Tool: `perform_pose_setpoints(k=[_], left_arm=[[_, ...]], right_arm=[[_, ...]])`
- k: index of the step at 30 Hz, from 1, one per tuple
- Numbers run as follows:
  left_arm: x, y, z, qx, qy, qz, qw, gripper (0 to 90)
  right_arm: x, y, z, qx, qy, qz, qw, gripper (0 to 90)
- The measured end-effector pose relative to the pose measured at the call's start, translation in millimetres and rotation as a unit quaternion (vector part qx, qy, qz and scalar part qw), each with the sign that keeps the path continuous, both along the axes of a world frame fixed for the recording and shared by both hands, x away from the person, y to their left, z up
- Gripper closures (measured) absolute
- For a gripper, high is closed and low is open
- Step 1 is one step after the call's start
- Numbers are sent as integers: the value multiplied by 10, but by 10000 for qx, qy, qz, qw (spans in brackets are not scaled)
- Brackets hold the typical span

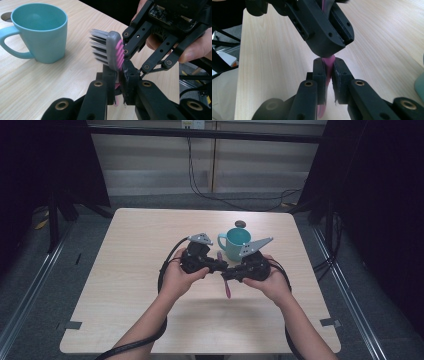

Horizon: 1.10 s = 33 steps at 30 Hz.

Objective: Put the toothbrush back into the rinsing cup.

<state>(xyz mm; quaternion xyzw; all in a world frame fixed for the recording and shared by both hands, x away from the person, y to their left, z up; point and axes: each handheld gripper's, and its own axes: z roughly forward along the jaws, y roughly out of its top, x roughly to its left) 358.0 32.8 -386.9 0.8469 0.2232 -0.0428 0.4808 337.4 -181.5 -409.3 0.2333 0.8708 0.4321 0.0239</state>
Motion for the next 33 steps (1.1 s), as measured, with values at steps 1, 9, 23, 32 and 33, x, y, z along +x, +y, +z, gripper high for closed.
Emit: perform_pose_setpoints(k=[1, 9, 23, 32, 33], left_arm=[[1, 0, 4, 1, -18, -2, 10000, 835], [7, 12, 9, -93, 24, 5, 10000, 837], [10, 67, 11, -266, 43, 60, 9996, 838], [21, 73, 24, -311, 88, 103, 9994, 840], [22, 76, 22, -345, 107, 103, 9993, 840]], right_arm=[[2, -4, 3, 25, 8, 5, 10000, 815], [0, -13, -4, 150, 41, -32, 9999, 808], [4, 4, -10, 337, 71, -65, 9994, 819], [15, 11, -28, 580, 115, -142, 9981, 803], [17, 8, -30, 607, 124, -128, 9980, 800]])
